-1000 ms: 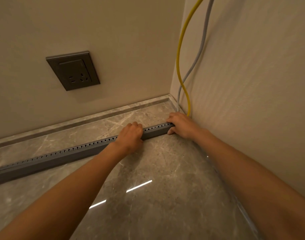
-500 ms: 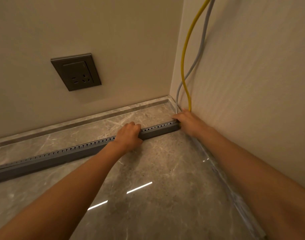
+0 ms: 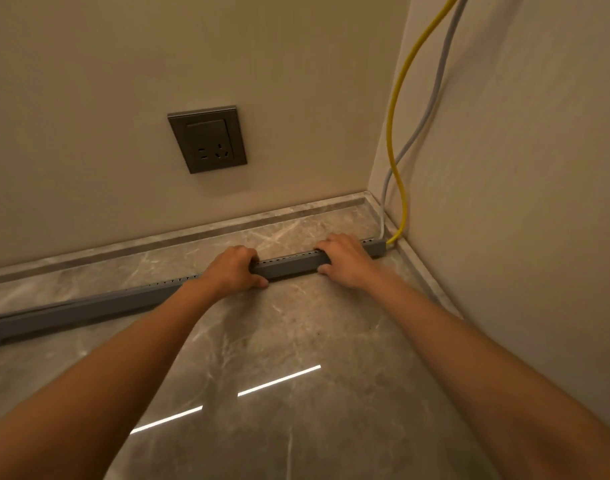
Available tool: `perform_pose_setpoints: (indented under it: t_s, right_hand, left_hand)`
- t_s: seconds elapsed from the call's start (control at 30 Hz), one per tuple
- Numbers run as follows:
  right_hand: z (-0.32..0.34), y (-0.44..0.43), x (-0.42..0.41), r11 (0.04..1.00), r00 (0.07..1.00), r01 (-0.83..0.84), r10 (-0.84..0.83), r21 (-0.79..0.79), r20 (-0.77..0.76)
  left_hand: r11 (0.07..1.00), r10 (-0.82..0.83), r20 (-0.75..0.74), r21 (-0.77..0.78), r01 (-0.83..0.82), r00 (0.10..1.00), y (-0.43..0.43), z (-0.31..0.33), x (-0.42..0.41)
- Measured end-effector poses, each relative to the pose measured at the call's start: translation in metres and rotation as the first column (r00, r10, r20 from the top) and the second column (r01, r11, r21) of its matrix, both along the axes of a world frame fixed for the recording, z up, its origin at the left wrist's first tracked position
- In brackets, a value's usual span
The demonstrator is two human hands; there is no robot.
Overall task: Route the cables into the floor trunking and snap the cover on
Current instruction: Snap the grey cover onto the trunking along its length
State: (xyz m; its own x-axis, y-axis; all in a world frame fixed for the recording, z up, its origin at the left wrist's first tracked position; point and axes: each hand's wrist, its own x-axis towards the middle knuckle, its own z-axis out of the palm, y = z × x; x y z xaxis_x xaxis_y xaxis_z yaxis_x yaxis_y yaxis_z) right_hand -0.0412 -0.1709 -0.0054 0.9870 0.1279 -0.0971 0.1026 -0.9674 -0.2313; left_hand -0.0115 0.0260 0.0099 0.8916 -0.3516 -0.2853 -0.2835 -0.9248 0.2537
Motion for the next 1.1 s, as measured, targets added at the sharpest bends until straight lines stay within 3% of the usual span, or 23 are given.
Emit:
perform_pose_setpoints:
  t_s: [0.2,0.57,0.7,0.83,0.93,1.1]
  right_hand:
    - [-0.003,0.055,0.0,0.995,0.998,-0.025,0.03,0.094,-0.048]
    - [-0.001,0.07,-0.001,0.998,1.0,0.009,-0.007,0.058,-0.024]
    - [0.001,0.069,0.001,0.998,0.999,0.018,-0.016,0.057,-0.041]
    - [0.004,0.07,0.003,0.992,0.992,0.065,-0.053,0.105,-0.111]
    - [0.008,0.074,0.006,0.993,0.987,0.067,-0.052,0.097,-0.15]
    - [0.003,0.089,0.003,0.999,0.996,0.02,-0.016,0.043,-0.089]
  left_hand:
    - [0.999,-0.024,0.034,0.033,0.023,0.999,0.024,-0.003,-0.007]
    - [0.976,-0.203,0.221,0.128,0.178,0.954,0.023,-0.017,-0.016]
    - [0.984,-0.178,0.204,0.045,0.172,0.963,0.026,-0.015,-0.015]
    - [0.991,-0.112,0.07,-0.064,0.116,0.991,0.041,-0.006,-0.002]
    - [0.996,-0.082,0.039,-0.039,0.084,0.996,0.05,-0.004,0.003]
    - [0.993,-0.116,0.145,0.036,0.112,0.983,0.045,-0.01,-0.008]
